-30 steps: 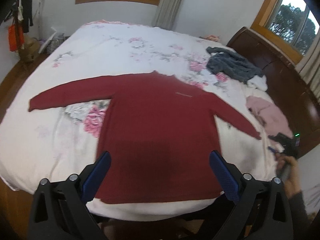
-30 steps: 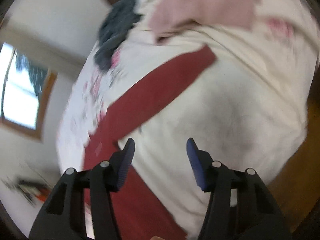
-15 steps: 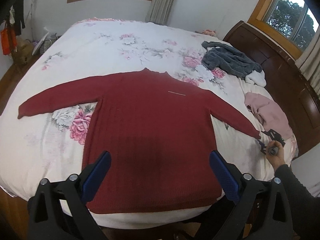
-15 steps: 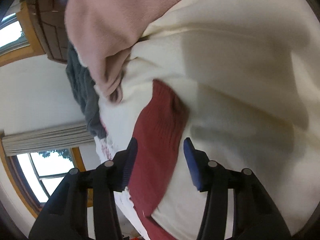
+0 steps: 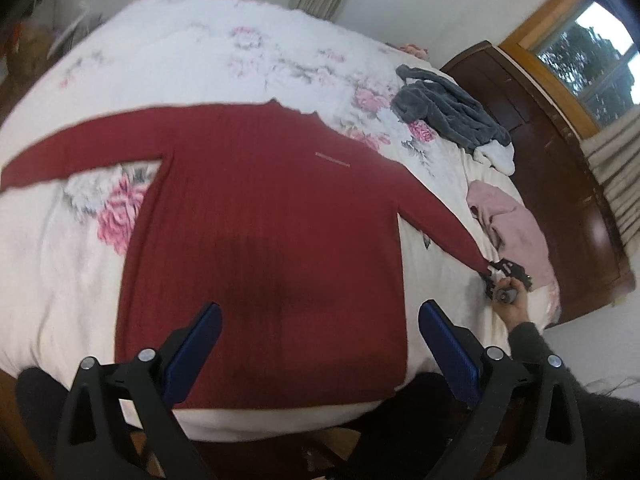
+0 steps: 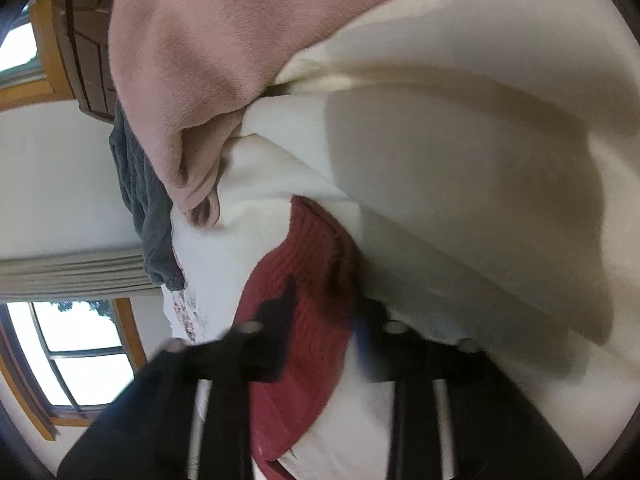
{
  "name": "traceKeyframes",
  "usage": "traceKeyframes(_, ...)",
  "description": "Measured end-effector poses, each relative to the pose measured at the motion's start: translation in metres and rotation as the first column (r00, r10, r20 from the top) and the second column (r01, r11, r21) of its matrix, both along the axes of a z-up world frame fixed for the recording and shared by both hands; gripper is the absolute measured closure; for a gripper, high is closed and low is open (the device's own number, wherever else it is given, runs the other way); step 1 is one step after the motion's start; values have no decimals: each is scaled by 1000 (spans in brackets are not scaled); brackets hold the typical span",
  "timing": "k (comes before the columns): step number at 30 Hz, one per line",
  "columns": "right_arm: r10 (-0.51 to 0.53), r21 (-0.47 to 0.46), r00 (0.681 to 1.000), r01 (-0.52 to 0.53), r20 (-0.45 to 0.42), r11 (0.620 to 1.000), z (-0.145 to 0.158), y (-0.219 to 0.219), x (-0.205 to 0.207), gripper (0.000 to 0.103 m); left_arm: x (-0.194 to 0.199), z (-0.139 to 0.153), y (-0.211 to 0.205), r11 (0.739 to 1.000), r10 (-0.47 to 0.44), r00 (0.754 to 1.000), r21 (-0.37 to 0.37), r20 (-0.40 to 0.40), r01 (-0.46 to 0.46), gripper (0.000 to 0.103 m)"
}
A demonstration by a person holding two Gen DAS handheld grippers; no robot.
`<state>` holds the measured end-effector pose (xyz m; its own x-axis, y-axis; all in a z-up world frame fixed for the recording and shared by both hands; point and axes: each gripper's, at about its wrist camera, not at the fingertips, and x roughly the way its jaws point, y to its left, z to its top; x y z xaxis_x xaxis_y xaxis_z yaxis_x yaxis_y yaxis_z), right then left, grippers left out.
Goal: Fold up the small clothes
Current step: 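Carry the held sleeve across the sweater body with the right tool, release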
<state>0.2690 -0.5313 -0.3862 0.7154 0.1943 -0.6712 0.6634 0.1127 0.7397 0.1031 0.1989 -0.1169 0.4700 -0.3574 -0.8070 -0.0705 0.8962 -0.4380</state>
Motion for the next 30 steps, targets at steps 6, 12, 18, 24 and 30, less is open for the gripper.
traceKeyframes(6,134,-187,989,-122,57,975,69,33,32,93,6,-22,20,999,-17,997,-38,-76,14,4)
traceKeyframes(12,304,-335,940,-239,157,911,160,92,71,93,12,-25,45,999,-8,999,-39,-45,6,4)
traceKeyframes(18,486,-463,853,-359,190,811,224,178,112,93,26,-34,75,995,53,997,-81,-50,-57,4)
traceKeyframes(24,636,-562,757,-465,149,684,246,284,151,93,42,-41,94,995,101,995,-11,-7,-101,4)
traceKeyframes(30,763,-638,646,-572,37,515,226,401,174,93,69,-57,106,996,81,994,-14,-75,-82,4)
